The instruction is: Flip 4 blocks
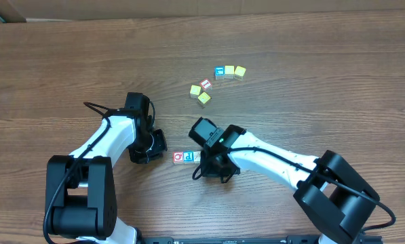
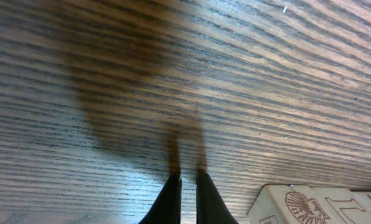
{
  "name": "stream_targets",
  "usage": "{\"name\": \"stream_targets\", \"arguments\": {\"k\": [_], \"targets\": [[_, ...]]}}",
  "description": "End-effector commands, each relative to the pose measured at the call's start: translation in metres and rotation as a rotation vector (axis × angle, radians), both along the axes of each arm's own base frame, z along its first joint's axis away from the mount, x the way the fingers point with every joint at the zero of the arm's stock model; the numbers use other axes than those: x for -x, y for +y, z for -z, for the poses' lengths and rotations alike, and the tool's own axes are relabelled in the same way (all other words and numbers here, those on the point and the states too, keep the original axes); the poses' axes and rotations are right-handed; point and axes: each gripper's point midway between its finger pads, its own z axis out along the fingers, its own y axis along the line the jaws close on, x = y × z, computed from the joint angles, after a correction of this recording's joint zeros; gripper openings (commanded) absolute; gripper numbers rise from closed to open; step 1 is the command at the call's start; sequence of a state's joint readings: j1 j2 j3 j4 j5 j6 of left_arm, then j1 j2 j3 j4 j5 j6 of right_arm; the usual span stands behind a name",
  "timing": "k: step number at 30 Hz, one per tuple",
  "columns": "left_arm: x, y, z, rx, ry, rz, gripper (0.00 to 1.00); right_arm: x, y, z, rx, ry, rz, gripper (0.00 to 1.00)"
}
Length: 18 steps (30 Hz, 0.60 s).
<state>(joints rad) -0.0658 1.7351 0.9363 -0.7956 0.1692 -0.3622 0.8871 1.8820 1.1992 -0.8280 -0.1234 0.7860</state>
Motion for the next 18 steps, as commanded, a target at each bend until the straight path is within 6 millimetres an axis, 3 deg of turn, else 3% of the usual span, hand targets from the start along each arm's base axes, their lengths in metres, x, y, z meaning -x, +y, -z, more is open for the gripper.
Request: {"name": "stream_targets", "arguments": {"k": [1,18], "targets": [[0.0035,-0.0011,0.0045,0.008,0.005,0.014,0.04,-0.0075,0.004,-0.0015,0.005,-0.061,0.02,0.04],[0.0028,-0.0012,0.0045,0.008,0.002,0.01,0.05,-0.0106,0.0057,0.0041,-0.003,-0.086,0.069,0.04]]}}
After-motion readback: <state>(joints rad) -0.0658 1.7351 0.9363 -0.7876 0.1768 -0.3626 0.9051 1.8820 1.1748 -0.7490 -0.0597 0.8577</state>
